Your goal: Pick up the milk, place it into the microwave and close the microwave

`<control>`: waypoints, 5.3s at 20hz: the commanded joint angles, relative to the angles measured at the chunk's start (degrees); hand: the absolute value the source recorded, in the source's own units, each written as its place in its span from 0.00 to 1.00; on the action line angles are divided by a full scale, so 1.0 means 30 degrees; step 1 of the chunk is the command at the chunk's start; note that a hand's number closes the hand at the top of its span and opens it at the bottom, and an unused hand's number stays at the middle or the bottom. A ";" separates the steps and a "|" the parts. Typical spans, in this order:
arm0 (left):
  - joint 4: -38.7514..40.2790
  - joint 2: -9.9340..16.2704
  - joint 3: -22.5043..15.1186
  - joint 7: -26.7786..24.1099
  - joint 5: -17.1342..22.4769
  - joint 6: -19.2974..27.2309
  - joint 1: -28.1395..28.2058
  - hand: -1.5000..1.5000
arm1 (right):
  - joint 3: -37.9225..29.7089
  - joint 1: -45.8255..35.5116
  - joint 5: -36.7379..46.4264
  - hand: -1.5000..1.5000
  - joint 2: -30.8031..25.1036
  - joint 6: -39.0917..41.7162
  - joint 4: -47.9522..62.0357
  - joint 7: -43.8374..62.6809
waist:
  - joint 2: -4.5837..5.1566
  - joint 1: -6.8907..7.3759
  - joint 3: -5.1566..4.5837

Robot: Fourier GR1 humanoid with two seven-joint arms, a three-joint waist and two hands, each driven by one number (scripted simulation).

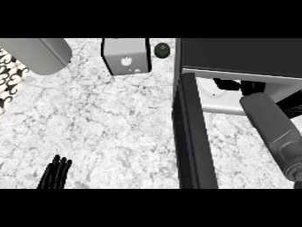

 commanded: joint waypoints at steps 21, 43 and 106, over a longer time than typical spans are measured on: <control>-0.0891 -0.0532 -0.1813 0.0459 -0.1360 0.0142 -0.0103 0.00 | -0.2040 0.0516 -0.1906 0.00 0.0920 0.5653 0.0404 -0.4020 | -0.0264 -0.0422 -0.0032; -0.0591 -0.1777 -0.2839 0.2259 -0.2853 0.1110 -0.1466 0.00 | -0.3502 0.6281 -0.4039 0.00 0.0613 1.3912 -0.0451 -0.8678 | -0.0804 -0.1866 -0.0112; 1.4132 -0.7660 -0.8519 0.6138 0.1689 0.7468 -2.1670 0.00 | -0.1290 2.2989 -1.6302 0.00 -0.3794 2.5038 -2.9133 0.0209 | 0.0023 -0.6491 -0.0362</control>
